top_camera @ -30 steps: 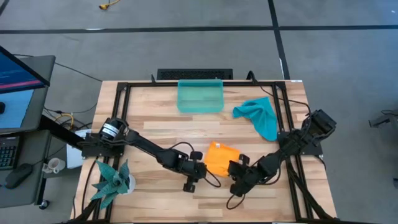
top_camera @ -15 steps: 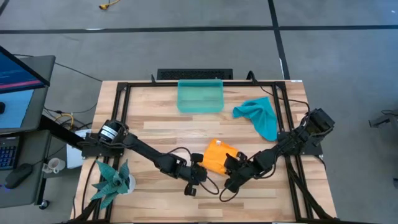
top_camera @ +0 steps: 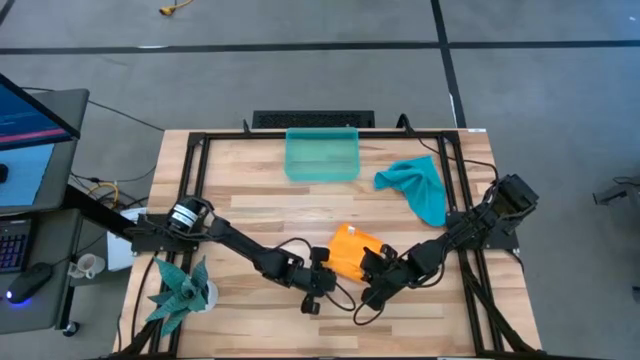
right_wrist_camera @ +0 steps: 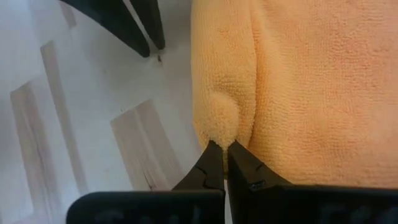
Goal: Roll microfiber towels into tight, uniform cylinder then place into a basket
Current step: Roll the yellow microfiber cloth on the table
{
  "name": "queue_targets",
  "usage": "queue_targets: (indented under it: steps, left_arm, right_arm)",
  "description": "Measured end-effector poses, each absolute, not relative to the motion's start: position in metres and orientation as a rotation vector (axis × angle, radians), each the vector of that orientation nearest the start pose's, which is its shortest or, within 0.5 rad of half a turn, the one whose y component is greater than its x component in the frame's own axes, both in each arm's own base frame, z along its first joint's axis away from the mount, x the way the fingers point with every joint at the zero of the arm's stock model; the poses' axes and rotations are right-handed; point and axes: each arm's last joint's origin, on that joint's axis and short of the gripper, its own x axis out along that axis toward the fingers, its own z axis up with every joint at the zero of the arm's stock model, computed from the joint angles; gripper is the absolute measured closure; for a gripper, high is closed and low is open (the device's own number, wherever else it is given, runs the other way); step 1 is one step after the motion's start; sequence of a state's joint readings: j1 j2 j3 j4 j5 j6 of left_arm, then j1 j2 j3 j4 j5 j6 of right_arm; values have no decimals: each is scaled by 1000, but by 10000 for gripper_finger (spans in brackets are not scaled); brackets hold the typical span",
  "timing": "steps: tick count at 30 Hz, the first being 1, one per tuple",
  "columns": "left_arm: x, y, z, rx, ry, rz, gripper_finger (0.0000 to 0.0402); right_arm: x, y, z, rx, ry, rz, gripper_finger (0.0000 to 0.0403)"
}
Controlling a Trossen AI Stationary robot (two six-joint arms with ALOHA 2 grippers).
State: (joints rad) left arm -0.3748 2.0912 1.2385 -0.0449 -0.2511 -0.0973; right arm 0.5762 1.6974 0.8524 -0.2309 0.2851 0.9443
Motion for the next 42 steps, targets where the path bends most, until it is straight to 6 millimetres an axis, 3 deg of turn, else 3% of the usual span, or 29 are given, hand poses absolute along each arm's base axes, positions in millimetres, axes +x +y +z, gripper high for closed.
queue_targets:
  steps: [9,42]
  left_arm:
    - [392,-134,110,242,844,119,381]
    - [392,-146,116,369,740,216,401]
  right_arm:
    - [261,160,138,412,991,-212,392]
    - [255,154,128,376,1043,-257,391]
